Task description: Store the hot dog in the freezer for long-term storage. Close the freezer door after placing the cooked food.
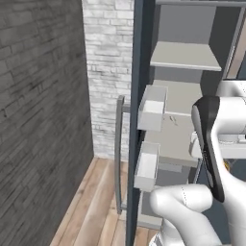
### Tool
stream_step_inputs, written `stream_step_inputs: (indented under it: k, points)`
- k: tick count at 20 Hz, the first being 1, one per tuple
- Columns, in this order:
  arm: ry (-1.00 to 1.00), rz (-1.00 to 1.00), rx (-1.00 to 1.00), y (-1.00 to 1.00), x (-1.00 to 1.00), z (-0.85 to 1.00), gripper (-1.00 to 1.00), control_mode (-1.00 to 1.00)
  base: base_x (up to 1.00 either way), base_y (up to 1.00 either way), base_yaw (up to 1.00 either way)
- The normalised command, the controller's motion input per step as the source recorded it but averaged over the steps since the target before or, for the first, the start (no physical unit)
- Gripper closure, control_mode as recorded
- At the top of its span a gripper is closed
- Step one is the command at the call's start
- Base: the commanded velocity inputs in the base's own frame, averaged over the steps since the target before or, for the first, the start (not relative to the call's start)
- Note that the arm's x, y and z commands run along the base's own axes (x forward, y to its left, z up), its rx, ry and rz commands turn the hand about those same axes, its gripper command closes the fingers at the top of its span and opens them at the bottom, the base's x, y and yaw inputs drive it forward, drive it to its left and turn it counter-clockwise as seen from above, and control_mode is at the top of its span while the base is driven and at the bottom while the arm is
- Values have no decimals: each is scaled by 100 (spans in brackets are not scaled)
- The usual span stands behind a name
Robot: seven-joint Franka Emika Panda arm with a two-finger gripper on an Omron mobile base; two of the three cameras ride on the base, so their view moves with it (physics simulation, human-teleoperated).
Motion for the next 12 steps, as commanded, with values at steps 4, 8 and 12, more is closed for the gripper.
stream_step_inputs:
  k: [4, 8, 12]
  points:
    - [0, 0, 0, 0, 0, 0, 100, 100, -1, -22, 0]
    - [0, 0, 0, 0, 0, 0, 100, 100, 0, -15, 0]
    - [0, 0, 0, 0, 0, 0, 100, 100, -14, -40, 0]
